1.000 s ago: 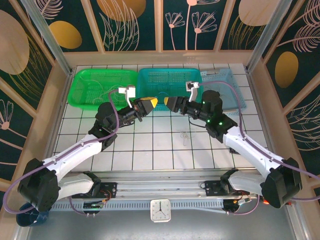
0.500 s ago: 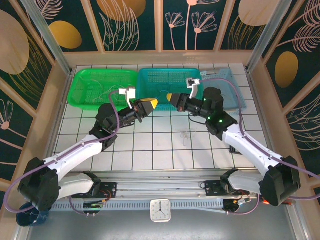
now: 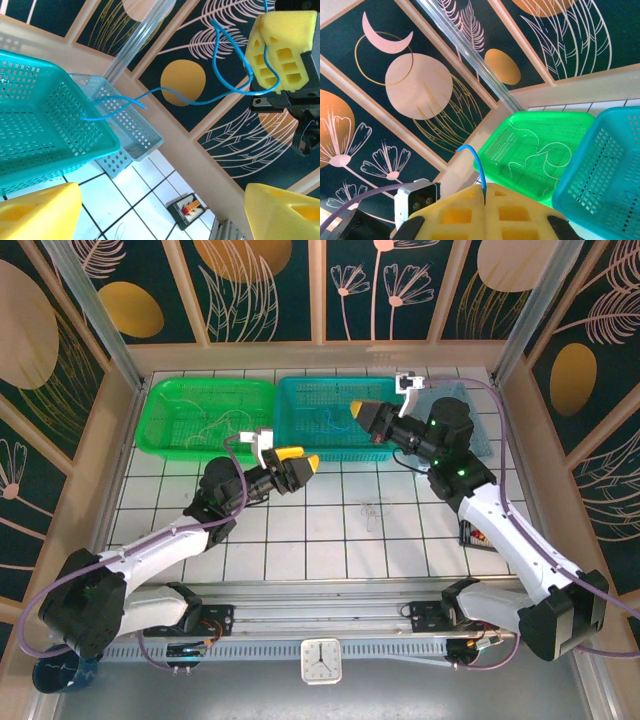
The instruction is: Untangle the cables
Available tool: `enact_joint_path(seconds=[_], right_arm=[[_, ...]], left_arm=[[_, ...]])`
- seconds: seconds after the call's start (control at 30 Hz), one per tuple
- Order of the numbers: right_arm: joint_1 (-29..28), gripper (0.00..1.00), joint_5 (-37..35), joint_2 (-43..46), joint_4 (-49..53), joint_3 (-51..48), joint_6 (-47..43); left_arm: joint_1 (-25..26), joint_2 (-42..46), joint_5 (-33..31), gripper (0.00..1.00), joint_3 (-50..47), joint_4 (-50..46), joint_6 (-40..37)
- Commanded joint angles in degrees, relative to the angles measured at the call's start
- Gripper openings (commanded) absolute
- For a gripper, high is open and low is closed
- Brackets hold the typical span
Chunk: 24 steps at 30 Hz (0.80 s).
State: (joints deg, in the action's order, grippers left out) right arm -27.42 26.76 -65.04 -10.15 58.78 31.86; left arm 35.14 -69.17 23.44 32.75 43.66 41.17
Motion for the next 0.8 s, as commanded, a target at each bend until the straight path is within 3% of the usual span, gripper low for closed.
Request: enact_joint_path(seconds=[0.0,0.77], right_arm=[[0.3,0.00,1.5,0.2,0.2,1.5,-0.5],[-1.4,0.00,2.8,0.0,-2.4,0.6,2.2]], left_arm=[[-0.3,-0.9,-0.8,0.85,1.0,-0.6,-5.1],[-0.4,-8.1,0.3,0.87,3.5,3.1,-5.8]])
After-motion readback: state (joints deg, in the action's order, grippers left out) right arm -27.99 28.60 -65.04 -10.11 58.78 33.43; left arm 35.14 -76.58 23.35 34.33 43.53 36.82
